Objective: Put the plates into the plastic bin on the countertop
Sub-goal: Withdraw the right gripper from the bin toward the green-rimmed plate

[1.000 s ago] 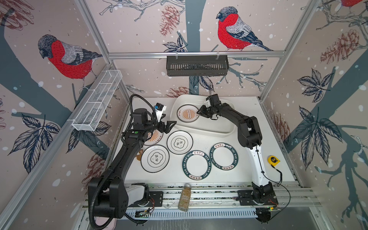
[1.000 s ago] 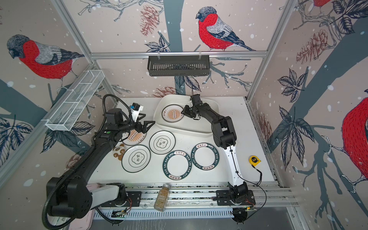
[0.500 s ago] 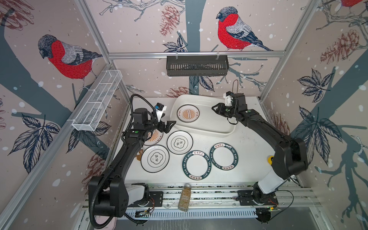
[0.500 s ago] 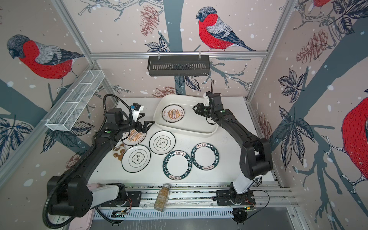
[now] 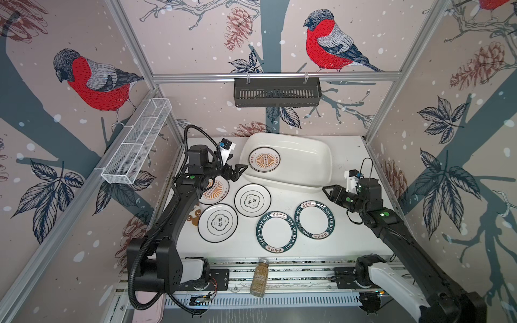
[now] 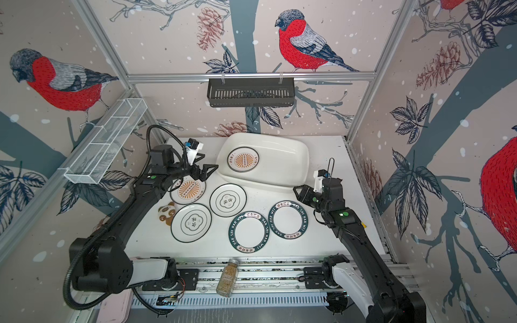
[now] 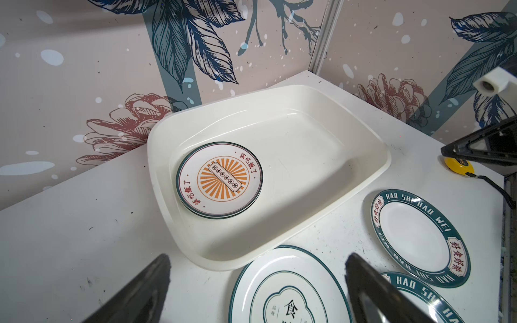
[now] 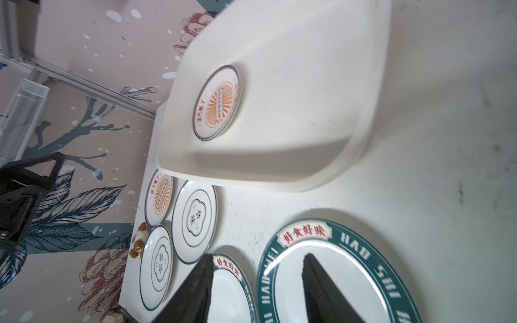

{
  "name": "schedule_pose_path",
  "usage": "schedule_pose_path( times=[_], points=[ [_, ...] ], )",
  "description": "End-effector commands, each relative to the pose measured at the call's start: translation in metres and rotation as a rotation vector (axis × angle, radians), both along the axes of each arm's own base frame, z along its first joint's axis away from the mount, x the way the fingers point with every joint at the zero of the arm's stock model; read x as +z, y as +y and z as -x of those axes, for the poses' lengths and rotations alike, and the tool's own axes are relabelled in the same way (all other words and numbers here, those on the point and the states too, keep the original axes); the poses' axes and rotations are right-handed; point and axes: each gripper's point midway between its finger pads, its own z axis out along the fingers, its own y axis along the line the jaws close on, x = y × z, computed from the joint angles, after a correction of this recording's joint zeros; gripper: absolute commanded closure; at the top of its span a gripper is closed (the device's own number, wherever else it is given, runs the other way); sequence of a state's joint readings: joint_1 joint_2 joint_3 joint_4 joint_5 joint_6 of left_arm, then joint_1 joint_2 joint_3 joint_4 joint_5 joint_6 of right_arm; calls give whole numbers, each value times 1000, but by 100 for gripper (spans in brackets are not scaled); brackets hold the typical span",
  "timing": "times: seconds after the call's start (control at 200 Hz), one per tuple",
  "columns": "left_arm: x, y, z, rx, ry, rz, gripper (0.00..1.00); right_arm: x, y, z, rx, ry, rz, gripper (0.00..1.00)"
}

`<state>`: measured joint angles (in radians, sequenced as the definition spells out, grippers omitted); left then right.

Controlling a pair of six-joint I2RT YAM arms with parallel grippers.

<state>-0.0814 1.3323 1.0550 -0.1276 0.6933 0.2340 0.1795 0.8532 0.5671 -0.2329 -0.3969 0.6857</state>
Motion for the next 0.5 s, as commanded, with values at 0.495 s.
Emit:
schedule_pose_path(
  times=[0.495],
  points=[
    [3, -21, -4, -116, 122, 76, 4, -80, -28, 62, -152, 225, -112, 46]
  ],
)
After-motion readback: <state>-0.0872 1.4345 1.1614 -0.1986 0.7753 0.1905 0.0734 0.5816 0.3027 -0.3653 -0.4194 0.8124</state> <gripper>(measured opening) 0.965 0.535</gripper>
